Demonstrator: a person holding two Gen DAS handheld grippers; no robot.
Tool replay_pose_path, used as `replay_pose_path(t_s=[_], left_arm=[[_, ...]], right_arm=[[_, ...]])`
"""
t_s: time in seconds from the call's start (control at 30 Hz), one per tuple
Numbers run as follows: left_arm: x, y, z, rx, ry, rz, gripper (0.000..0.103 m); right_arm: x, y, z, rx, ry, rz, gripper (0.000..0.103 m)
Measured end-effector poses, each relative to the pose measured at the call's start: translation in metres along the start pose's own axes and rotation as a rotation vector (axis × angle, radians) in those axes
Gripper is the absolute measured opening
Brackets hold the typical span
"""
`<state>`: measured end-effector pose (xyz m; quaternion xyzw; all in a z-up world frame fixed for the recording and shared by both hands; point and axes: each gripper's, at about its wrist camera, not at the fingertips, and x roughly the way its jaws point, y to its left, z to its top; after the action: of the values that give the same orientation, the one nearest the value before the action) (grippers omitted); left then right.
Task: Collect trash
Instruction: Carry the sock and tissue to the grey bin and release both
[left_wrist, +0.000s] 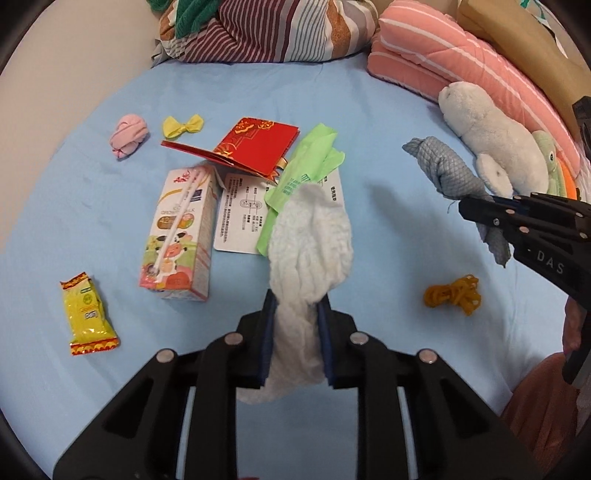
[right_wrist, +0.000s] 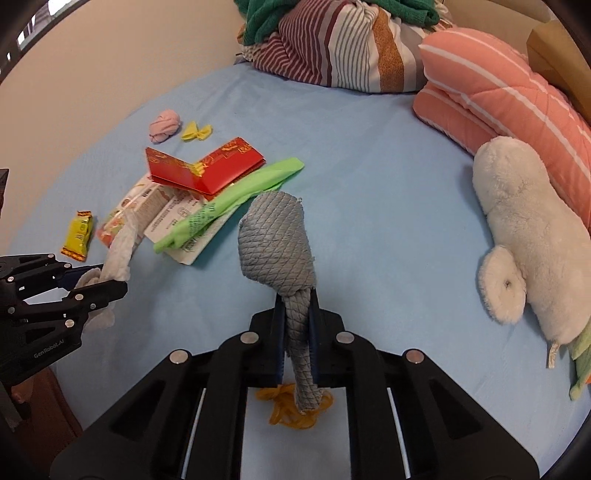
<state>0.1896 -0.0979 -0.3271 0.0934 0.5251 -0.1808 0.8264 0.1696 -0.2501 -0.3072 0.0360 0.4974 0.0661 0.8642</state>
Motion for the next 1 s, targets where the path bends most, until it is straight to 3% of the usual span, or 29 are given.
replay_pose_path(t_s=[0.47, 0.77, 1.0], left_arm=[[-0.135, 0.025, -0.039, -0.065, -0.147, 0.091, 0.022], [-0.214, 0.047, -0.090, -0.142, -0.249, 0.135, 0.022], [-0.273, 0.083, -0.137, -0.229, -0.322, 0.221, 0.022]], right_arm=[[-0.130, 0.086, -0.017, -0.091, -0.157, 0.056, 0.009], [-0.198, 0.145, -0.037, -0.174, -0.252, 0.110, 0.009], [-0.230, 0.211, -0.048, -0.280, -0.297, 0.200, 0.009]])
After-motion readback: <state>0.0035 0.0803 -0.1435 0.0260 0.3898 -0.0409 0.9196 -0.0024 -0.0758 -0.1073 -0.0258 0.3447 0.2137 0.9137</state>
